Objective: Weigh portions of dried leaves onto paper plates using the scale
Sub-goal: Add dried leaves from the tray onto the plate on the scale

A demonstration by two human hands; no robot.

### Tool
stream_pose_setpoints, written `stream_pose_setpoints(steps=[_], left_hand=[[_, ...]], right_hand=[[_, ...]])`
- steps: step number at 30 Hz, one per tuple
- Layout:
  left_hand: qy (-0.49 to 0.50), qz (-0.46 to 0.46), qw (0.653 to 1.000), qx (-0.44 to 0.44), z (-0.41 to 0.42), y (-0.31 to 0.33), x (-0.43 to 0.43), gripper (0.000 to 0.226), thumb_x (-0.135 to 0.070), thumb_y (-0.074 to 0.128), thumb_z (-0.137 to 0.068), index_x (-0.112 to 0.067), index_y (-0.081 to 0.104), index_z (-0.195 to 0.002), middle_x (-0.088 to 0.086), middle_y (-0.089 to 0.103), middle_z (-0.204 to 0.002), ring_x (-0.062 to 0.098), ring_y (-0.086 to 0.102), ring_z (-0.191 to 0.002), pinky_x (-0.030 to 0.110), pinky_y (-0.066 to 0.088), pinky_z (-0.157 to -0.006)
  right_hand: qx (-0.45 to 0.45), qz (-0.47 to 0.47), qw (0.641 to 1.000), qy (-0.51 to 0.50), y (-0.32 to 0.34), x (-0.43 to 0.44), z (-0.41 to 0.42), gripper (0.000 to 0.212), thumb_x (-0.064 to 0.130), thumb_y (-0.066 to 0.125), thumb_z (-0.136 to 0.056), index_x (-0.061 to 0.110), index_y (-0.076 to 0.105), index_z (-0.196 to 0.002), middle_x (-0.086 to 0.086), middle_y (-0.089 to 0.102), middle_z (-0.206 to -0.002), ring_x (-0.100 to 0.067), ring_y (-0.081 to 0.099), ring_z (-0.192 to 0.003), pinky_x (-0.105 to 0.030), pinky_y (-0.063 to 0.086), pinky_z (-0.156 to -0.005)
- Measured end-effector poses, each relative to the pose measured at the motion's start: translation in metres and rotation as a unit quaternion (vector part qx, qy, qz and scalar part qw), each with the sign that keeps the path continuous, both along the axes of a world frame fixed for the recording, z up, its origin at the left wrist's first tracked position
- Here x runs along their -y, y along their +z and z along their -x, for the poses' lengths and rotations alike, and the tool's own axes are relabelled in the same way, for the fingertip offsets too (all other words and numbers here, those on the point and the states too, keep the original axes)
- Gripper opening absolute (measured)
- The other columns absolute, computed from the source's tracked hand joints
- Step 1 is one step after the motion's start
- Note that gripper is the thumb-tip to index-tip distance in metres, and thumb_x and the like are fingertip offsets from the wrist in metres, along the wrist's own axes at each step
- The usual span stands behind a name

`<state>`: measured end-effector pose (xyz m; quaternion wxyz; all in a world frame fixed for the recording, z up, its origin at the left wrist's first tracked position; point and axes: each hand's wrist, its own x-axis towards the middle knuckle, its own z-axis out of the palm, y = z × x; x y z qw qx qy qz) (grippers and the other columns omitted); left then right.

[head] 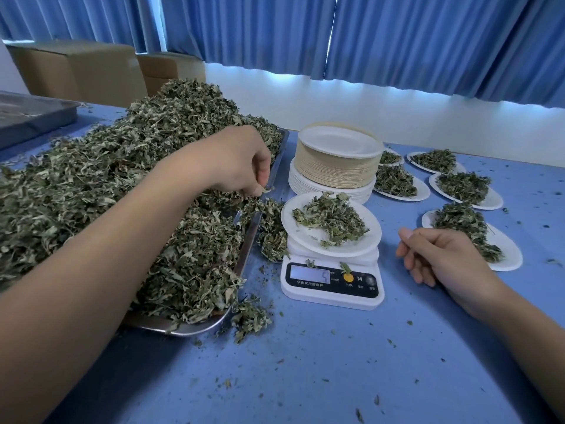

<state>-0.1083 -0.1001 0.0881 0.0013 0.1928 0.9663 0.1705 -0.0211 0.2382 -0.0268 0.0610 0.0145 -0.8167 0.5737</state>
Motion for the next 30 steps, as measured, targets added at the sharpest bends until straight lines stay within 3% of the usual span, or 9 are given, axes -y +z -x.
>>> stream_pose_setpoints(steps=[4,7,11,13,15,18,21,25,30], left_hand=[[-0.037,-0.085,0.996,-0.008,-0.006,0.0,-0.004,0.015,-0.009,0.086,-0.077,-0.018,0.075,-0.08,0.002,0.075,-0.075,0.016,0.071,-0.067,0.029,0.057,-0.063],[-0.103,-0.186,0.975,0.057,-0.018,-0.004,-0.021,0.014,-0.009,0.084,-0.08,-0.015,0.076,-0.09,0.001,0.077,-0.085,0.017,0.073,-0.074,0.027,0.061,-0.064],[-0.117,-0.194,0.971,0.082,-0.018,-0.009,-0.028,0.018,-0.018,0.073,-0.092,-0.023,0.075,-0.109,-0.008,0.074,-0.106,0.014,0.074,-0.086,0.033,0.064,-0.07],[-0.084,-0.152,0.985,0.008,-0.01,-0.005,-0.021,0.018,-0.014,0.067,-0.096,-0.022,0.074,-0.11,-0.004,0.074,-0.103,0.013,0.073,-0.083,0.034,0.063,-0.077],[-0.046,-0.037,0.997,-0.043,-0.002,-0.001,-0.009,0.022,-0.016,0.07,-0.093,-0.026,0.073,-0.113,-0.006,0.071,-0.103,0.014,0.069,-0.092,0.033,0.055,-0.086],[-0.026,0.082,0.994,0.073,0.006,-0.007,0.008,0.039,-0.032,0.078,-0.087,-0.03,0.065,-0.124,-0.012,0.064,-0.108,0.02,0.067,-0.094,0.034,0.053,-0.087],[-0.024,0.002,0.981,0.192,0.009,-0.02,0.011,0.037,-0.024,0.078,-0.087,-0.022,0.061,-0.12,0.005,0.074,-0.091,0.026,0.074,-0.082,0.04,0.063,-0.075],[-0.007,-0.062,0.989,0.137,0.016,-0.025,0.005,0.009,-0.006,0.074,-0.09,-0.007,0.068,-0.096,0.01,0.076,-0.073,0.022,0.076,-0.07,0.026,0.057,-0.053],[0.008,-0.062,0.987,0.151,0.015,-0.026,0.004,0.006,-0.002,0.073,-0.089,0.0,0.067,-0.091,0.01,0.074,-0.067,0.019,0.075,-0.065,0.022,0.055,-0.049]], right_hand=[[-0.002,-0.006,1.0,-0.002,0.0,0.0,0.0,0.042,0.038,0.062,-0.098,0.009,0.072,-0.07,-0.013,0.059,-0.062,-0.019,0.048,-0.044,-0.022,0.037,-0.039],[-0.003,-0.007,1.0,-0.002,0.0,0.0,0.0,0.041,0.037,0.062,-0.098,0.008,0.072,-0.07,-0.013,0.059,-0.062,-0.02,0.049,-0.045,-0.022,0.037,-0.039],[-0.001,-0.006,1.0,-0.001,0.0,0.0,0.0,0.042,0.043,0.063,-0.094,0.009,0.072,-0.071,-0.014,0.06,-0.062,-0.02,0.05,-0.045,-0.022,0.038,-0.039],[0.0,-0.006,1.0,-0.001,0.0,0.0,0.0,0.044,0.048,0.064,-0.09,0.009,0.072,-0.071,-0.013,0.059,-0.061,-0.021,0.05,-0.045,-0.023,0.038,-0.039],[0.0,-0.007,1.0,-0.001,0.0,-0.001,0.0,0.046,0.05,0.064,-0.088,0.008,0.072,-0.071,-0.013,0.059,-0.061,-0.021,0.05,-0.045,-0.023,0.038,-0.039],[-0.001,-0.009,1.0,0.001,-0.001,-0.001,0.0,0.046,0.051,0.065,-0.088,0.009,0.072,-0.072,-0.013,0.06,-0.062,-0.021,0.051,-0.046,-0.023,0.038,-0.039],[-0.001,-0.011,1.0,0.001,-0.001,-0.001,0.0,0.046,0.052,0.065,-0.087,0.009,0.073,-0.072,-0.013,0.06,-0.062,-0.022,0.051,-0.047,-0.024,0.039,-0.04],[0.0,-0.012,1.0,0.001,-0.001,0.0,0.0,0.046,0.05,0.064,-0.088,0.008,0.072,-0.072,-0.013,0.06,-0.062,-0.022,0.051,-0.047,-0.024,0.039,-0.04],[-0.002,-0.011,1.0,-0.001,0.0,0.001,-0.001,0.043,0.045,0.064,-0.092,0.009,0.072,-0.07,-0.012,0.06,-0.061,-0.021,0.051,-0.046,-0.023,0.039,-0.04]])
